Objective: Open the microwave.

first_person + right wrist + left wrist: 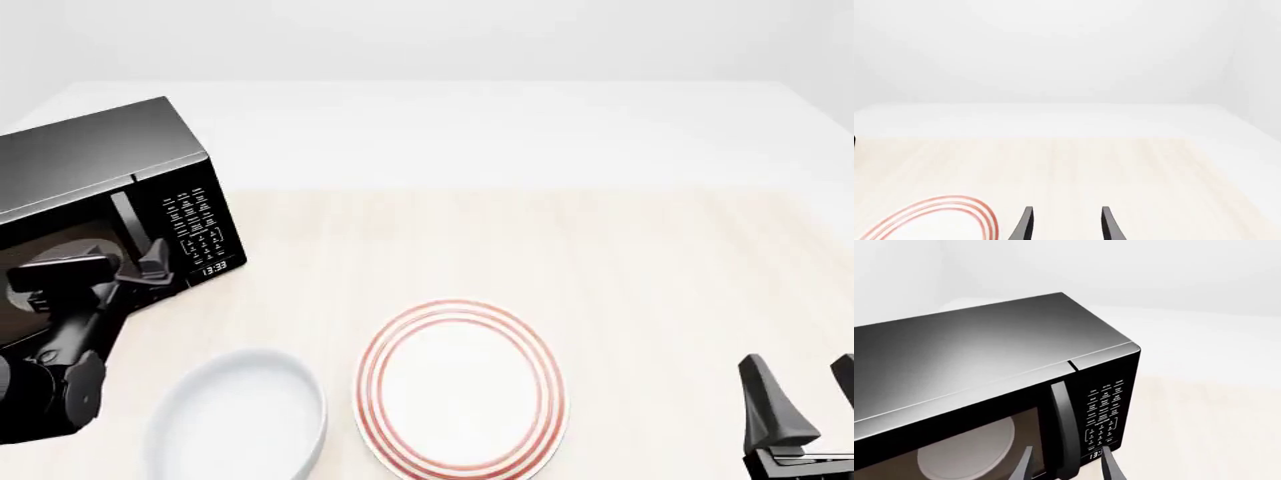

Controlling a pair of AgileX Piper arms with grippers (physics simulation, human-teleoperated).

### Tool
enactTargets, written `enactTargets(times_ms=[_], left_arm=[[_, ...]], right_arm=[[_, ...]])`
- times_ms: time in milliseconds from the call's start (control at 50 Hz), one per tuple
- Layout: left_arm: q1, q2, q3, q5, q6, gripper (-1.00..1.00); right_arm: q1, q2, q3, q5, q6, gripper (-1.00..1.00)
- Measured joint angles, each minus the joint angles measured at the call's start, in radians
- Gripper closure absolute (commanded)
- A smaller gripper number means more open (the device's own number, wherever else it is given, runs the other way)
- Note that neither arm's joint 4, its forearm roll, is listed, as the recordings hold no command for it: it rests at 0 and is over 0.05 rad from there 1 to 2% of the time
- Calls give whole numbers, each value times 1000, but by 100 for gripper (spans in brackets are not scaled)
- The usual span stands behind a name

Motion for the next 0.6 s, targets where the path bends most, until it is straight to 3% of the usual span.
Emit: enactTargets(times_ms=[600], left_arm=[[-15,132,-104,24,-12,-100]], right_arm=[[0,0,0,0,0,-100]])
